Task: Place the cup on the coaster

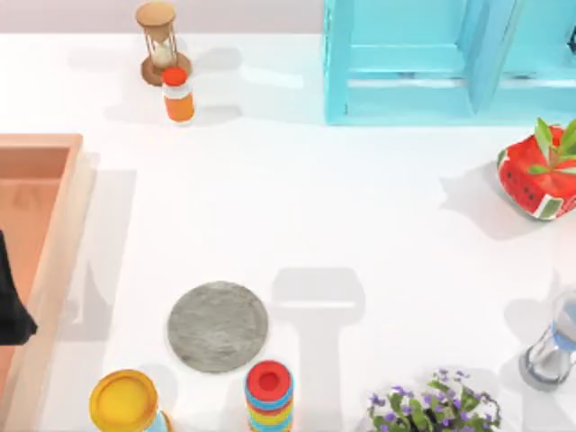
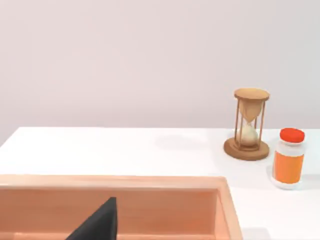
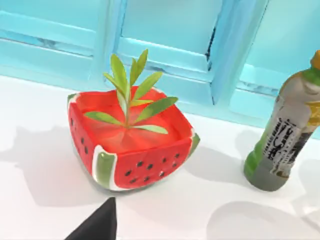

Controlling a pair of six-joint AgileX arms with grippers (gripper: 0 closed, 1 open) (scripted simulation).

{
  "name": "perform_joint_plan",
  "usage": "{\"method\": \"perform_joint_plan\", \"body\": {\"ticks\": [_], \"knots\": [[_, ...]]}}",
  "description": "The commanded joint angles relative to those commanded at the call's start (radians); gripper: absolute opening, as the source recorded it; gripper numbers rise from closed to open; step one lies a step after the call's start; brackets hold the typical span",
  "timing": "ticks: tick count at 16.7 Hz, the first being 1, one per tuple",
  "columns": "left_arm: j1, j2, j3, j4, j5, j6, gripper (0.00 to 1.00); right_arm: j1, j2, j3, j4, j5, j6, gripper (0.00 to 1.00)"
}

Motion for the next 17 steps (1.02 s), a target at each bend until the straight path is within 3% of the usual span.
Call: {"method": "perform_joint_plan", "body": {"ticks": [12, 17], "knots": [[0.0, 0.0, 0.0, 0.0, 0.0, 0.0, 1.0, -0.097, 0.84, 0.648, -0.729, 0.003, -1.088, 1.0], [0.0, 0.0, 0.0, 0.0, 0.0, 0.0, 1.0, -0.134, 1.105, 0.85, -0.961, 0.003, -1.413, 1.0]]}}
